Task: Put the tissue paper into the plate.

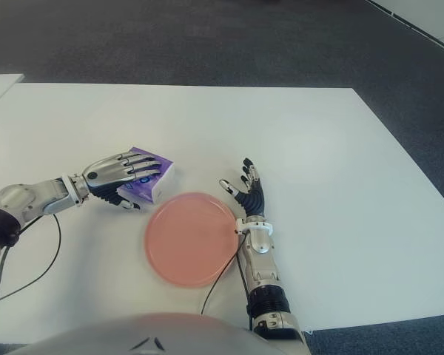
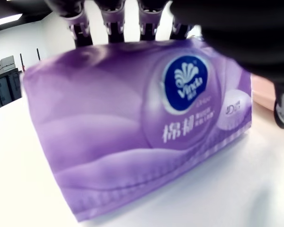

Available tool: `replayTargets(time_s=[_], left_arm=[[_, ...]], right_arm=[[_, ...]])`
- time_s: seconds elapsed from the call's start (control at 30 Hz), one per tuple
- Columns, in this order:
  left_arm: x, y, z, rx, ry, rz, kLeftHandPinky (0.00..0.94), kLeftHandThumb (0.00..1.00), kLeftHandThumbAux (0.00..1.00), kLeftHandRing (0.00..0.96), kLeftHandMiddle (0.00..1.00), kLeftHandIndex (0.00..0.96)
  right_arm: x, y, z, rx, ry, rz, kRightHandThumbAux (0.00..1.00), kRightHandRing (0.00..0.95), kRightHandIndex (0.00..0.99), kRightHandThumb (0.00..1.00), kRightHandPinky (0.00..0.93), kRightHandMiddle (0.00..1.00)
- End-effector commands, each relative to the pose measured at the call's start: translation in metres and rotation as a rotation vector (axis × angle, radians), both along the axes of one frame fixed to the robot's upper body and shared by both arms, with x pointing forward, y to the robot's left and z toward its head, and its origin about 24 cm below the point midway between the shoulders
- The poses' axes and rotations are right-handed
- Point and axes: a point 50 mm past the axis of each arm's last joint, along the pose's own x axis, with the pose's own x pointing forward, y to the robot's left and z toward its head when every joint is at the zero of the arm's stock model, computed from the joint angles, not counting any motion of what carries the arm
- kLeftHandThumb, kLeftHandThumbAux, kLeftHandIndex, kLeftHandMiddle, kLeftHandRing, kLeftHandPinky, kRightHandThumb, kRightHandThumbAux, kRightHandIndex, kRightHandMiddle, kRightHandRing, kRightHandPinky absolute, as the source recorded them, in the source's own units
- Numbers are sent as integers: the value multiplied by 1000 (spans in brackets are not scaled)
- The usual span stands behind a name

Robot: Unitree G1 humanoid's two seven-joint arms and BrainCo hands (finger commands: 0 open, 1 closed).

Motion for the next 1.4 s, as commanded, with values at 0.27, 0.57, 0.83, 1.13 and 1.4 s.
replayTargets(time_s=[0.27, 0.57, 0.83, 1.13, 1.4], left_arm=[[3, 4, -3, 15, -13, 36, 0, 142, 343, 0, 0, 0], [0, 2, -30, 12, -5, 58, 0, 139, 367, 0, 0, 0], [-5, -3, -56, 25, -28, 65, 0, 164, 409, 0, 0, 0], [-11, -8, -70, 50, -124, 21, 0, 189, 555, 0, 0, 0], [-12, -12, -77, 101, -203, -32, 25, 311, 666, 15, 28, 0]], right_arm=[[-23, -2, -35, 5, 215, 4, 727, 0, 33, 98, 0, 16], [-24, -3, -35, 9, 204, 12, 750, 0, 37, 73, 0, 24], [-23, -4, -35, 10, 198, 16, 751, 0, 38, 75, 0, 26], [-23, -5, -35, 15, 200, 13, 756, 0, 38, 78, 4, 27], [-23, -5, -34, 11, 191, 24, 754, 0, 39, 70, 6, 26]])
